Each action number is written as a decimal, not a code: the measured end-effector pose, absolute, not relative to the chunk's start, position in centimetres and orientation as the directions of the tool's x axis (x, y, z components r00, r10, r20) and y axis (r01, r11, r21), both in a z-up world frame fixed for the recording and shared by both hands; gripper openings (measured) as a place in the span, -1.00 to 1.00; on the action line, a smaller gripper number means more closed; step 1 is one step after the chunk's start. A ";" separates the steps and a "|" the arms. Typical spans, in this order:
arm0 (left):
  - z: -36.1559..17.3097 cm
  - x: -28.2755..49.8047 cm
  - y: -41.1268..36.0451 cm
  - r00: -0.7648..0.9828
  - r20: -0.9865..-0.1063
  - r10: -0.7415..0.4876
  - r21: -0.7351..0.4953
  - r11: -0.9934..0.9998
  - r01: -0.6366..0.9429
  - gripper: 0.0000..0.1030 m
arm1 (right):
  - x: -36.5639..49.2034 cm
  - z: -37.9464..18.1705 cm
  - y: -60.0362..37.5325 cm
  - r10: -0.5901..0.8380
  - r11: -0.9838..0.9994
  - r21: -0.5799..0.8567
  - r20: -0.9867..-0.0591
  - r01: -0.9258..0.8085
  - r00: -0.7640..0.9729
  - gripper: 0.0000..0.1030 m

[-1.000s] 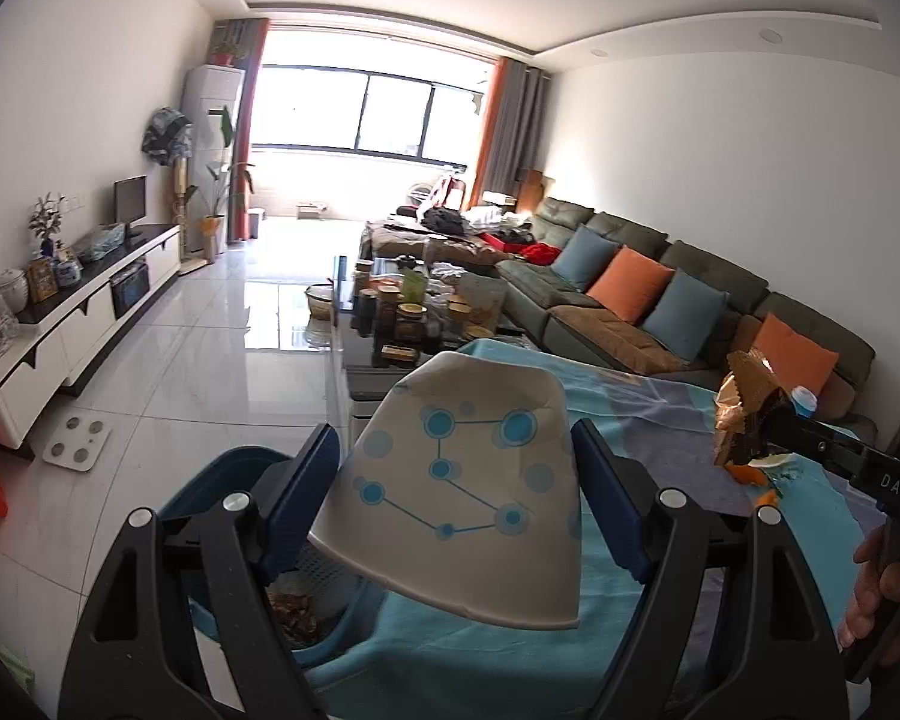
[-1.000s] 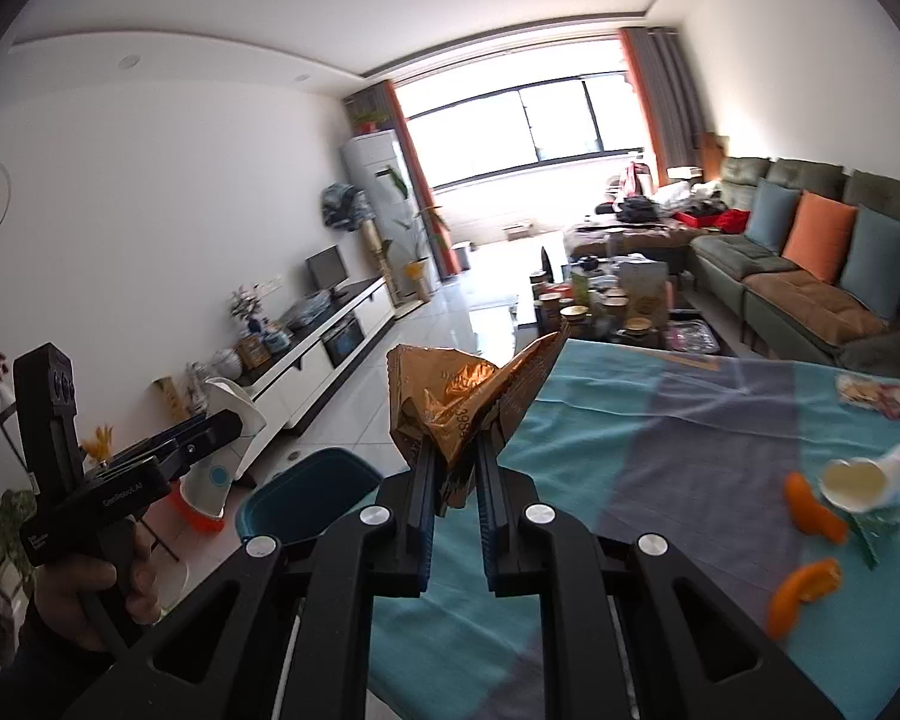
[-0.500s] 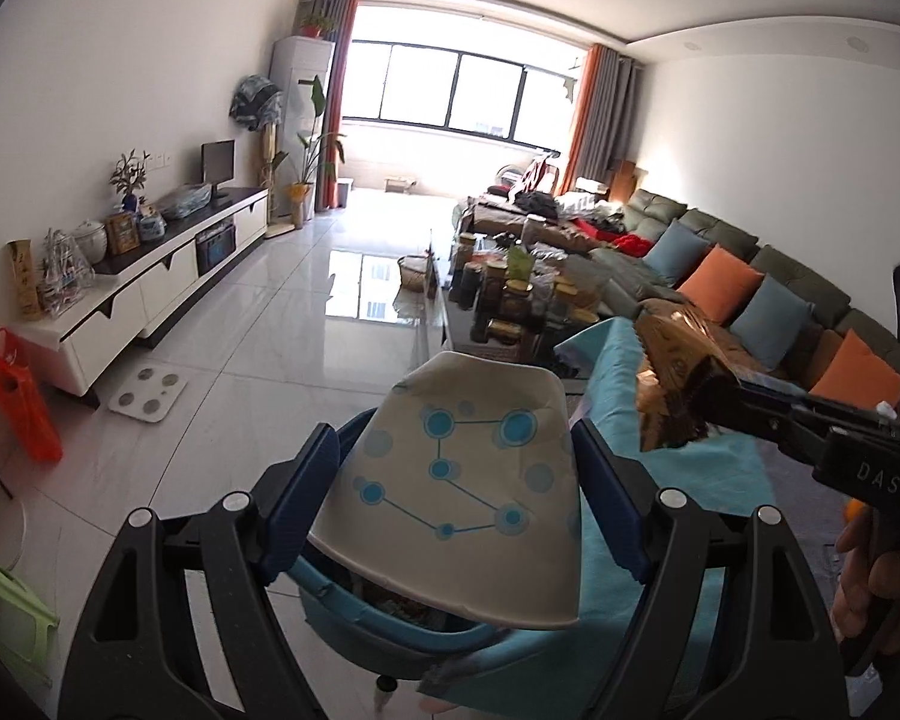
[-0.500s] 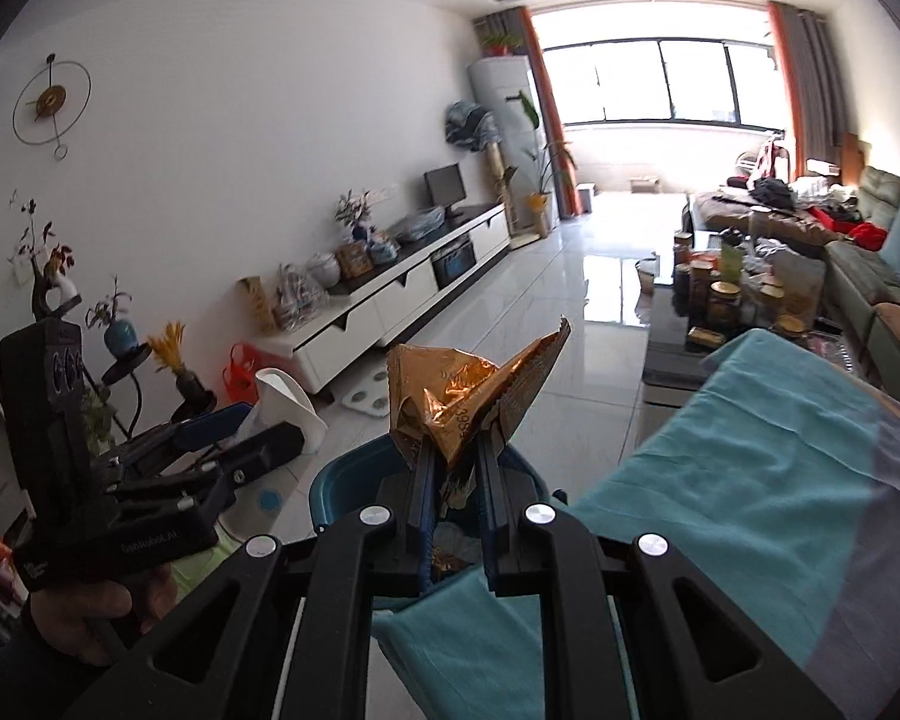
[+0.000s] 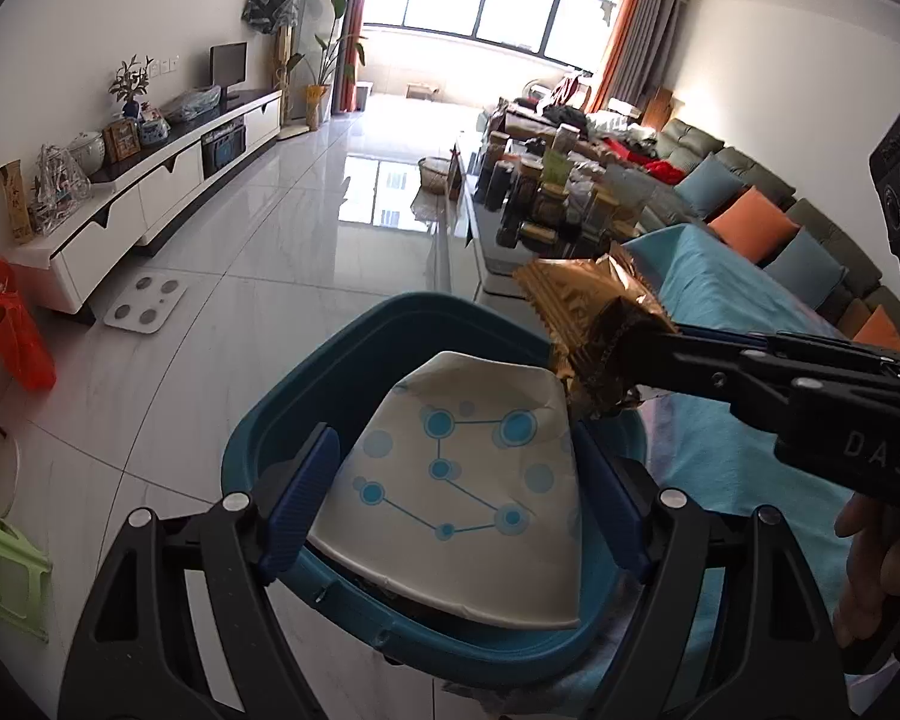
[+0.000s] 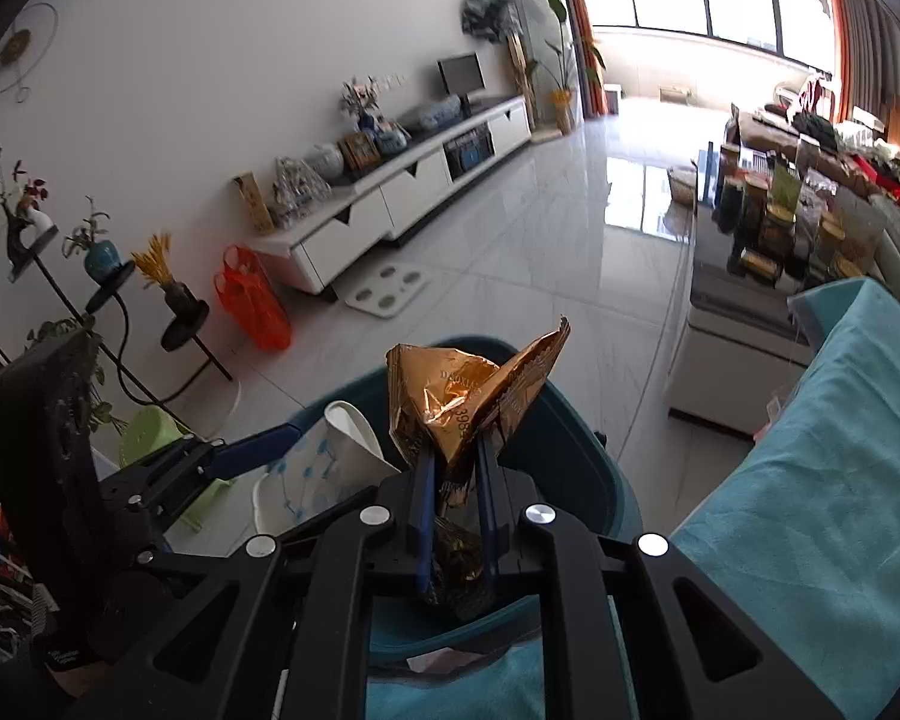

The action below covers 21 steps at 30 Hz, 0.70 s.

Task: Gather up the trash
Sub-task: 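Open both tools to drop the cup and wrapper into the bin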

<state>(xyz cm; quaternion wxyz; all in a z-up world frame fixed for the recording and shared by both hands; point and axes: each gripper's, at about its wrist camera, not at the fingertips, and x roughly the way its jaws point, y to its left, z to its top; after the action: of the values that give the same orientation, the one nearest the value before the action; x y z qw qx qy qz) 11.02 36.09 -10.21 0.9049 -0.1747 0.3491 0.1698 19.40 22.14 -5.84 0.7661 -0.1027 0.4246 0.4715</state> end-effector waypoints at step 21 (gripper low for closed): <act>-13.1 14.1 33.9 0.620 -0.749 0.233 -0.092 0.890 -0.446 0.71 | 21.3 -8.6 24.6 0.555 0.581 0.250 -0.818 -0.775 0.153 -0.31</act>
<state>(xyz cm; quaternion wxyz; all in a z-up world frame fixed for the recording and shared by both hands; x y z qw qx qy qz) 14.14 33.93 -13.09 0.8896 -0.1357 0.3921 0.1908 21.32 24.62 -8.59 0.7505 -0.1152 0.4767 0.4430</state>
